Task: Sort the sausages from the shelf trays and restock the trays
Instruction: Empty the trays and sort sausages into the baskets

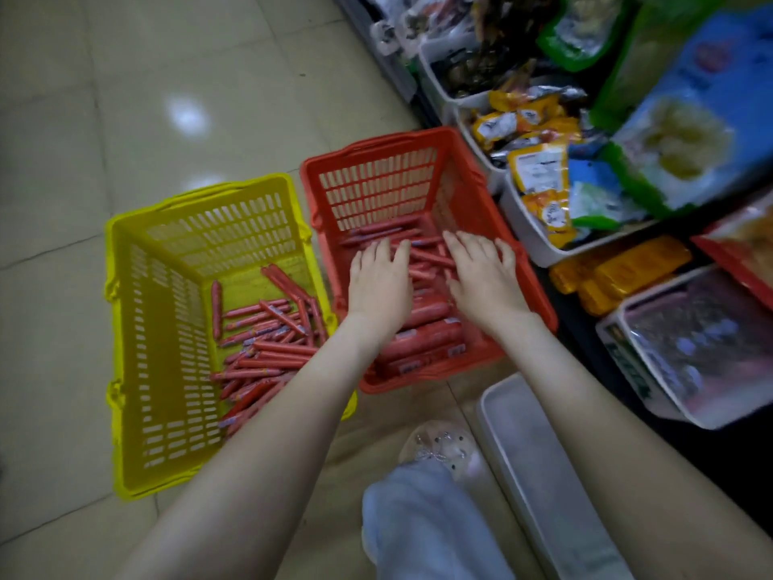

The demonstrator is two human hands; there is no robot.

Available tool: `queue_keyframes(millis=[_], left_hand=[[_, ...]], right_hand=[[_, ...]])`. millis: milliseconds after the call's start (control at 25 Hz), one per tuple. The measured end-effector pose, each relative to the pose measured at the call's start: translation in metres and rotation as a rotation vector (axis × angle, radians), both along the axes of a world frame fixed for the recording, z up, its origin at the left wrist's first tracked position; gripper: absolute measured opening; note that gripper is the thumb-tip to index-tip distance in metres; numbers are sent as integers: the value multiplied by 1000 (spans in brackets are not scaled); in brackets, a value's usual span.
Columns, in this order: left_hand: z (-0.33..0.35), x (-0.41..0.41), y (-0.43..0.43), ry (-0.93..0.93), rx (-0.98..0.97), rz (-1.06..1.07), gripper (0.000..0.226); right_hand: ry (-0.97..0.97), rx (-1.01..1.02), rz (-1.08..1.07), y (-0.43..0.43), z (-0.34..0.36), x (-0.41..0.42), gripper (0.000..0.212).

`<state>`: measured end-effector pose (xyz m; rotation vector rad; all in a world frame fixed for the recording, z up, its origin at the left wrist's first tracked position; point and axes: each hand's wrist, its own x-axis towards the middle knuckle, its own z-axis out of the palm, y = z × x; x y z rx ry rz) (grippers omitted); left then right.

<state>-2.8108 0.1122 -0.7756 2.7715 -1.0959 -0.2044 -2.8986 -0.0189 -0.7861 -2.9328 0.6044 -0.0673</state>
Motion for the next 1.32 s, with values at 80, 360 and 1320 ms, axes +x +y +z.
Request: queue_keyframes(millis=[80,360,1320], left_hand=[[5,-50,-20,17,-8,-171,58],[50,-287,-85,-62,20,-904,52],[-212,-476,23,311,-101,-935,43]], right_hand=[[-93,-22,-95,-6,8,-78,59],[104,69,-674,29,31,-387,60],[304,639,-1029,137,-251,-519,48]])
